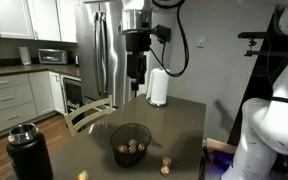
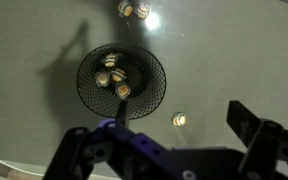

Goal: Pick the black basket and move it to the right

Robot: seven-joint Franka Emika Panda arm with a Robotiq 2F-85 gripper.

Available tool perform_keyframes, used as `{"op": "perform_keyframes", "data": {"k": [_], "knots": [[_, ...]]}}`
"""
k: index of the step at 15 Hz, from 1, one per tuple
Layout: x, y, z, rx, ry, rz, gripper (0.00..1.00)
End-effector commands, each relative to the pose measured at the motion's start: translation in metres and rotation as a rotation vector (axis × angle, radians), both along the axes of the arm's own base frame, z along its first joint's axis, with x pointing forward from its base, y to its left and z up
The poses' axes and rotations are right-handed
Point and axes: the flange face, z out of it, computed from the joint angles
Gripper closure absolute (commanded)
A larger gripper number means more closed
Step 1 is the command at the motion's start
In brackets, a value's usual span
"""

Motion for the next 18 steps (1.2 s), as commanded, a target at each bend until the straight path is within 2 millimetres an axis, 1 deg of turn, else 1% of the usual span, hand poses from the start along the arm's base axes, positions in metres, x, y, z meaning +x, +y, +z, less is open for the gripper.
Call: {"op": "perform_keyframes", "data": {"k": [1, 3, 6, 14, 18], "knots": [[0.0, 0.0, 0.001, 0.0, 0.001, 0.0, 0.0], [0.003, -0.002, -0.002, -0.003, 0.0, -0.001, 0.0], [0.015, -0.014, -0.014, -0.013, -0.008, -0.014, 0.0], [0.059, -0.068, -0.055, 0.016, 0.007, -0.068, 0.0], [0.07, -0.096, -0.088, 0.027, 0.073, -0.073, 0.0]]}}
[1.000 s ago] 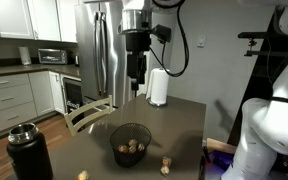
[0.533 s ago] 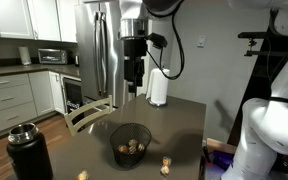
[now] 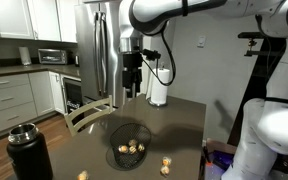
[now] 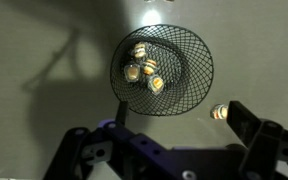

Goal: Pick the black basket and move it to the right

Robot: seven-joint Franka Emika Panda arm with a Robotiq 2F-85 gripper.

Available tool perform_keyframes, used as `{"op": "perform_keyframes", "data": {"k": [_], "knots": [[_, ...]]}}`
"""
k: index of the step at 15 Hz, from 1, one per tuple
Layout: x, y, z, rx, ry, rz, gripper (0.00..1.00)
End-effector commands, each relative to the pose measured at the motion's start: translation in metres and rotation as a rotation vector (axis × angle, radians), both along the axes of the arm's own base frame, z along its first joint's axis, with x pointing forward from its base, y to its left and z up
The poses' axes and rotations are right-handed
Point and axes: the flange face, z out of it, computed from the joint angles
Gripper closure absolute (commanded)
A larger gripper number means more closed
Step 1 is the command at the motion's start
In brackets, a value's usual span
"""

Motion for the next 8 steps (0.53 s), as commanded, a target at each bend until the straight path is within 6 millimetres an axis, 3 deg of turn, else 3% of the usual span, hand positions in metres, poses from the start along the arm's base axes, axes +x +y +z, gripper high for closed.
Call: {"op": "perform_keyframes", "data": {"k": [1, 8], "knots": [[0.006, -0.025, -0.031, 0.009, 0.043, 0.02, 0.0], [0.004, -0.077, -0.114, 0.03, 0.077, 0.054, 0.0]]}}
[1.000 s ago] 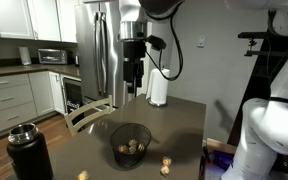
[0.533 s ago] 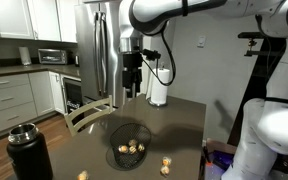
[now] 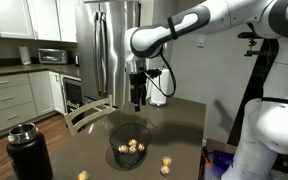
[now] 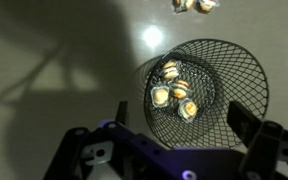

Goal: Pick the black basket and move it to the right

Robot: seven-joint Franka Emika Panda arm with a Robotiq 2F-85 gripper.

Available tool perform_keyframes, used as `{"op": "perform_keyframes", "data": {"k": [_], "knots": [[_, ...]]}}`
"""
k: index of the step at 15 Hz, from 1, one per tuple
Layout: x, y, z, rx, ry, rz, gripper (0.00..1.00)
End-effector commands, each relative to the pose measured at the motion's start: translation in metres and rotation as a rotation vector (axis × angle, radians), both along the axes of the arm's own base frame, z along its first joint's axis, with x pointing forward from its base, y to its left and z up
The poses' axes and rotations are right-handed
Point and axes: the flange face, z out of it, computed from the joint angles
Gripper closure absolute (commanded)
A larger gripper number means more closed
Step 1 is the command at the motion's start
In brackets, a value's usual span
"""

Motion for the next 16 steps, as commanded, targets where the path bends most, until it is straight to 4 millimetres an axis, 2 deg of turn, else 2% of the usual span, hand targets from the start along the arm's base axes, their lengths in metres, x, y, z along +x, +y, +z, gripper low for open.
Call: {"op": "perform_keyframes", "data": {"k": [1, 4, 9, 16], "knots": [[0.0, -0.022, -0.033, 0.017, -0.016, 0.047, 0.0], [0.006, -0.029, -0.056, 0.038, -0.04, 0.085, 0.0], [0.017, -0.024, -0.081, 0.094, -0.029, 0.139, 0.0], [0.015, -0.018, -0.122, 0.135, 0.011, 0.17, 0.0]]}}
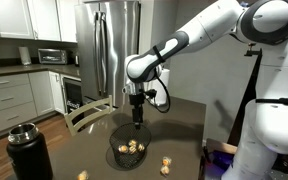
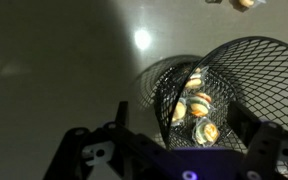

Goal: Pick the black basket and move it to the right

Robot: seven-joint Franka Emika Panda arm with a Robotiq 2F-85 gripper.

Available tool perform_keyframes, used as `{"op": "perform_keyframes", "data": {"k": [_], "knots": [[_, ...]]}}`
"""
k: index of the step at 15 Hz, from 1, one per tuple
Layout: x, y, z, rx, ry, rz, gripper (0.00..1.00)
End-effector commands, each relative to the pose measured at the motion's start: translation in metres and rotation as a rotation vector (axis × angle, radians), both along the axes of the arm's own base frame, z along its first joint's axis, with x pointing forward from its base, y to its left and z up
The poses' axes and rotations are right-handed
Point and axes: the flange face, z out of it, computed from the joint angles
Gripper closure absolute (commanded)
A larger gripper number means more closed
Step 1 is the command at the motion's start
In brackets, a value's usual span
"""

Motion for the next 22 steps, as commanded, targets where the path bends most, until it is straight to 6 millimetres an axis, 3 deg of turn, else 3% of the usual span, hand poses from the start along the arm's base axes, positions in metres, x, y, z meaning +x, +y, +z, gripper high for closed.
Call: {"op": "perform_keyframes", "data": {"k": [1, 2, 7, 12, 16, 18, 20, 22], "knots": [[0.003, -0.001, -0.022, 0.028, -0.011, 0.019, 0.25], [0.002, 0.0, -0.027, 0.023, -0.011, 0.023, 0.26], [0.0, 0.008, -0.05, 0.008, -0.031, 0.029, 0.59], [-0.007, 0.017, -0.056, -0.01, -0.062, 0.031, 0.91], [-0.015, 0.031, -0.045, -0.013, -0.081, 0.038, 0.98], [-0.02, 0.041, -0.032, -0.016, -0.089, 0.041, 0.93], [-0.023, 0.048, -0.016, -0.023, -0.106, 0.038, 0.93], [-0.018, 0.05, 0.016, -0.032, -0.135, 0.02, 0.93]]}}
